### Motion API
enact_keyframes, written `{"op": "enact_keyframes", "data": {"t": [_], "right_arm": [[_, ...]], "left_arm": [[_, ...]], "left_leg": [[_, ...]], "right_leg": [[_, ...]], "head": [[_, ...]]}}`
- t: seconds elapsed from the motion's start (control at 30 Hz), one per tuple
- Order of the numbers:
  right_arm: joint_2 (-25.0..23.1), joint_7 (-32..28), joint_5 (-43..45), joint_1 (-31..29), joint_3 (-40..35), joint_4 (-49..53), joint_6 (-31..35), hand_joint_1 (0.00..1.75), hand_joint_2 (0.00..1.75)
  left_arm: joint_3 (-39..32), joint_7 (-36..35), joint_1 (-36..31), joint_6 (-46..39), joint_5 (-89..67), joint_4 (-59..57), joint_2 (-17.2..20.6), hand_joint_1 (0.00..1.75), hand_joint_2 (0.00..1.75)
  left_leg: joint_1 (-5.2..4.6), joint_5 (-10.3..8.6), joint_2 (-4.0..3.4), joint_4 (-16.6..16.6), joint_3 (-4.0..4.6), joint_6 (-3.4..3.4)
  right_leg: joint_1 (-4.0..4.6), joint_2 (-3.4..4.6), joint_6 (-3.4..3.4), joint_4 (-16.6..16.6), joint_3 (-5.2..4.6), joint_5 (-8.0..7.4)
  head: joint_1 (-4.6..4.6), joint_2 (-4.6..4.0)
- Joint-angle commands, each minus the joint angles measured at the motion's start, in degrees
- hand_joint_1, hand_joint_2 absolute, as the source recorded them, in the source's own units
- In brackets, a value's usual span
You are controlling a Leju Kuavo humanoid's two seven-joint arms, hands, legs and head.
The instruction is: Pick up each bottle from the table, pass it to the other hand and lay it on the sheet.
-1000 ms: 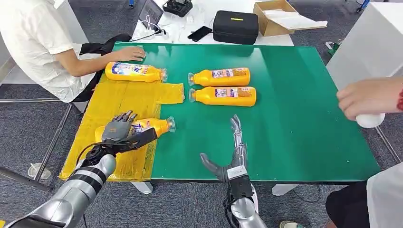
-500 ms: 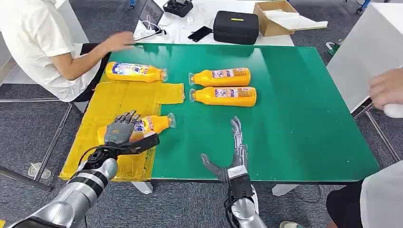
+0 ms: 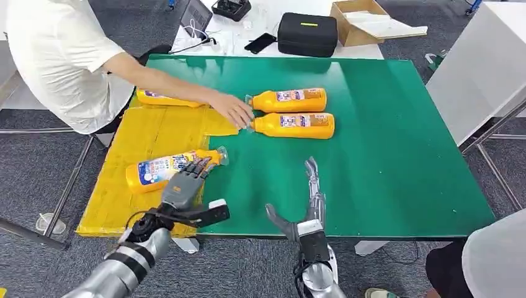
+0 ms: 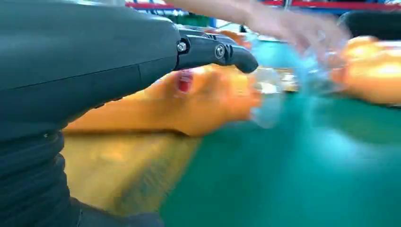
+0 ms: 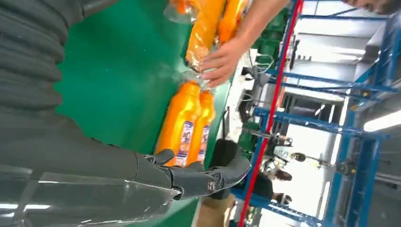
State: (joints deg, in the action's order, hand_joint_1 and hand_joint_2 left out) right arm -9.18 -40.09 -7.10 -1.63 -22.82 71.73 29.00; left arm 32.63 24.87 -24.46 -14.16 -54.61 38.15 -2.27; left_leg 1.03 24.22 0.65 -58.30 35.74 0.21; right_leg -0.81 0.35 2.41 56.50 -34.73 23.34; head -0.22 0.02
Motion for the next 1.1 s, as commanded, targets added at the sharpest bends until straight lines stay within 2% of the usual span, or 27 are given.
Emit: {"op": "enact_keyframes", "data": {"t": [0.03, 0.07, 0.17, 0.27, 0.3, 0.37, 0.47, 0.5, 0.53, 0.57, 0.63, 0.67, 0.7, 0.87, 0.9, 0.93, 1.0, 1.1], "right_arm": [[1.8, 0.1, -0.9, 0.6, -0.5, 0.3, 2.7, 0.0, 1.75], [1.8, 0.1, -0.9, 0.9, -0.5, 0.4, 3.4, 0.0, 1.75], [1.9, 0.1, -0.6, 1.5, -0.2, 0.8, 4.8, 0.0, 1.75], [1.9, 0.1, -0.6, 1.5, -0.2, 0.8, 4.8, 0.0, 1.75], [1.9, 0.1, -0.6, 1.5, -0.2, 0.8, 4.8, 0.0, 1.75], [1.9, 0.1, -0.6, 1.5, -0.2, 0.8, 4.8, 0.0, 1.75], [1.3, 0.1, 0.5, 2.8, 1.3, 2.2, 6.6, 0.0, 1.75], [0.7, 0.1, -0.2, 3.9, 2.8, 3.9, 10.0, 0.0, 1.75], [-1.0, 0.1, -3.7, 5.0, 6.4, 4.5, 11.0, 0.0, 0.0], [-3.9, 0.1, -6.0, 6.0, 10.8, 5.3, 11.0, 0.0, 0.0], [-8.7, 0.1, -12.6, 6.6, 18.1, 6.6, 11.0, 0.0, 0.0], [-9.2, 0.1, -13.8, 6.4, 18.5, 6.6, 11.0, 0.0, 0.0], [-9.1, 0.1, -20.5, 6.2, 18.0, 5.4, 11.0, 0.0, 1.75], [-8.7, 0.1, -21.7, 6.1, 17.5, 5.0, 11.0, 0.0, 1.75], [-8.7, 0.1, -32.1, 6.0, 18.6, 3.6, 11.0, 0.0, 1.75], [-7.4, 3.1, -54.3, 4.8, 24.3, -1.3, 11.0, 0.0, 1.75], [-7.4, 3.1, -54.3, 4.8, 24.3, -1.3, 11.0, 0.0, 1.75], [-7.4, 3.1, -54.3, 4.8, 24.3, -1.3, 11.0, 0.0, 1.75]], "left_arm": [[0.4, 4.2, 13.4, -9.2, 9.6, 26.2, -0.3, 0.0, 1.75], [-0.1, 4.8, 14.9, -13.3, 10.7, 29.2, -1.1, 0.0, 1.75], [0.6, 4.6, 17.0, -16.8, 13.0, 35.2, -1.5, 0.0, 1.75], [0.6, 4.6, 17.0, -16.8, 13.0, 35.2, -1.5, 0.0, 1.75], [0.6, 4.6, 17.0, -16.8, 13.0, 35.2, -1.5, 0.0, 1.75], [0.6, 4.6, 17.0, -16.8, 13.0, 35.2, -1.5, 0.0, 1.75], [-0.7, 4.3, 20.2, -14.0, 23.9, 40.0, -3.6, 0.0, 1.75], [-1.2, 3.0, 22.0, -11.1, 28.9, 42.5, -4.4, 0.0, 1.75], [-1.8, 0.7, 23.4, -7.1, 36.4, 43.7, -5.3, 0.0, 1.75], [-2.0, 0.0, 24.5, -5.8, 40.7, 44.3, -5.7, 0.0, 1.75], [-1.3, 0.5, 24.9, -8.4, 41.2, 43.7, -5.4, 0.0, 1.75], [-1.3, 0.7, 24.9, -8.8, 41.2, 43.4, -5.4, 0.0, 1.75], [-0.5, 1.4, 24.6, -10.6, 40.9, 42.4, -5.0, 0.0, 1.75], [-0.3, 1.4, 24.6, -10.7, 41.0, 42.3, -4.8, 0.0, 1.75], [-0.1, 1.7, 24.7, -10.7, 41.3, 42.1, -4.7, 0.0, 1.75], [1.2, 0.2, 24.0, -9.6, 41.8, 40.7, -5.2, 0.0, 1.75], [1.2, 0.2, 24.0, -9.6, 41.8, 40.7, -5.2, 0.0, 1.75], [1.2, 0.2, 24.0, -9.6, 41.8, 40.7, -5.2, 0.0, 1.75]], "left_leg": [[-0.03, 0.09, -0.13, 0.0, -0.04, 0.04], [-0.02, 0.14, -0.14, 0.0, -0.07, 0.06], [0.0, 0.08, -0.09, 0.0, 0.19, 0.03], [-0.01, 0.22, -0.15, -0.1, -0.11, 0.08], [-0.01, 0.08, -0.08, 0.0, 0.16, 0.03], [0.01, 0.07, -0.1, 0.0, 0.17, 0.02], [-0.01, 0.1, -0.1, 0.0, 0.1, 0.04], [0.01, 0.16, -0.14, 0.0, 0.0, 0.06], [-0.01, 0.12, -0.09, 0.0, 0.13, 0.05], [-0.01, 0.15, -0.11, 0.0, 0.08, 0.05], [-0.02, 0.15, -0.05, 0.0, 0.1, 0.05], [-0.04, 0.2, -0.1, 0.0, 0.0, 0.05], [-0.05, 0.16, -0.12, 0.0, 0.04, 0.03], [-0.02, 0.13, -0.13, 0.0, 0.13, 0.02], [-0.02, 0.14, -0.14, 0.0, 0.11, 0.02], [0.0, 0.25, -0.21, 0.0, -0.17, 0.02], [0.02, 0.06, 0.03, 0.1, 0.08, 0.03], [0.0, 0.06, -0.02, 0.1, 0.12, 0.03]], "right_leg": [[-0.02, 0.02, -0.04, 0.0, 0.0, 0.05], [0.0, 0.0, -0.05, 0.0, 0.04, 0.1], [0.02, -0.02, -0.04, 0.0, -0.18, 0.05], [0.03, -0.02, -0.13, 0.0, 0.1, 0.17], [0.02, -0.03, -0.06, 0.0, -0.15, 0.05], [0.03, 0.0, -0.06, 0.0, -0.16, 0.02], [0.02, -0.02, -0.08, 0.0, -0.1, 0.06], [0.05, -0.02, -0.11, 0.0, 0.0, 0.11], [0.01, -0.04, -0.06, 0.0, -0.12, 0.09], [0.02, -0.03, -0.07, 0.0, -0.08, 0.12], [0.0, -0.07, -0.07, 0.0, -0.09, 0.13], [0.0, -0.03, -0.1, 0.0, -0.01, 0.18], [-0.02, 0.01, -0.09, 0.0, -0.07, 0.13], [0.0, 0.02, -0.08, 0.0, -0.15, 0.08], [0.0, 0.03, -0.08, 0.0, -0.13, 0.09], [0.05, 0.04, -0.17, 0.0, 0.13, 0.18], [0.04, -0.16, -0.06, -0.1, -0.06, 0.04], [0.02, -0.05, -0.05, -0.1, -0.1, 0.03]], "head": [[0.0, -0.02], [-0.02, -0.02], [0.0, -0.02], [0.0, -0.02], [-0.02, -0.02], [-0.02, -0.02], [-0.02, -0.02], [-0.02, 0.0], [-0.02, -0.02], [-0.02, -0.02], [0.0, -0.02], [-0.02, -0.02], [0.0, -0.02], [0.0, -0.02], [0.0, -0.02], [-0.02, -0.02], [-0.04, -0.02], [0.0, -0.02]]}}
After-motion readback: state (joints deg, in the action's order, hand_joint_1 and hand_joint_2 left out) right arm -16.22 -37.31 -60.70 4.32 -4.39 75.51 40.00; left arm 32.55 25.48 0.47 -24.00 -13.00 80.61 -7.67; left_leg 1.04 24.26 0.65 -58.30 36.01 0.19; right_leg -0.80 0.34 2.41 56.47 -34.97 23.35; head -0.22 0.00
